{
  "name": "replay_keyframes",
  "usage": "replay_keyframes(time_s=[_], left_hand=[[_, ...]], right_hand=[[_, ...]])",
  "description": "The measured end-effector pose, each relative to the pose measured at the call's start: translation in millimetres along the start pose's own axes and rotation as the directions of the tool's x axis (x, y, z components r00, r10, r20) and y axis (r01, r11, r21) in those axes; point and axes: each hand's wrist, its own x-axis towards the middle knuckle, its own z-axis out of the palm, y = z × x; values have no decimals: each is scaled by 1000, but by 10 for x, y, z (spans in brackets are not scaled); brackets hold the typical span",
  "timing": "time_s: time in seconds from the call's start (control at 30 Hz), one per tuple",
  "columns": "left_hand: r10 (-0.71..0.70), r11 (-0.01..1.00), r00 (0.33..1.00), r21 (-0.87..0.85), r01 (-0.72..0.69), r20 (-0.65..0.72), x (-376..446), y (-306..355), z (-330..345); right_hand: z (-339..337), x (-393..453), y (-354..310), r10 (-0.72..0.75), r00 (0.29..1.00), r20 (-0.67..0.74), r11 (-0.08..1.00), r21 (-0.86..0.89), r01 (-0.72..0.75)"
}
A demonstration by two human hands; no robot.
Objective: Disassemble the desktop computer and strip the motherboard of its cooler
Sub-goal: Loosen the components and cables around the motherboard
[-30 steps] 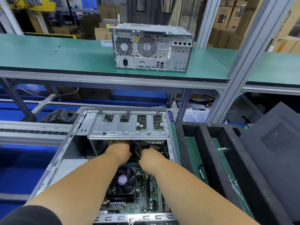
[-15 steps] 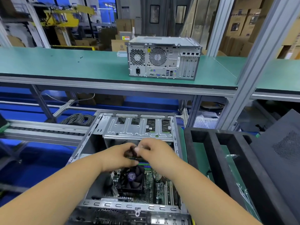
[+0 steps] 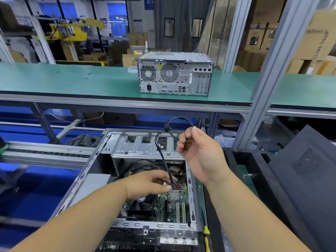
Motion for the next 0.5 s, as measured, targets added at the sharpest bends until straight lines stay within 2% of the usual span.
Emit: replay_keyframes(time_s=[0.17,0.27,0.33,0.4,0.5], left_hand=[[-72,996,997,-47,74,32,53,115,147],[-67,969,995,-232,81,69,8,114,207],[-96,915,994,-388,109,52,-30,78,213],[-143,850,990,-514,117,-11,-71,36,164],[-231,706,961,-706,58,-151,-107,-36,45]], right_hand=[[-182,-85,5,27,991,-133,1000,-6,-28],[-239,-118,32,45,986,-157,996,-68,-57],[-252,-120,61,51,985,-162,978,-192,-82],[-257,-115,100,75,983,-165,885,-444,-142],[-254,-120,195,137,980,-147,566,-800,-199]])
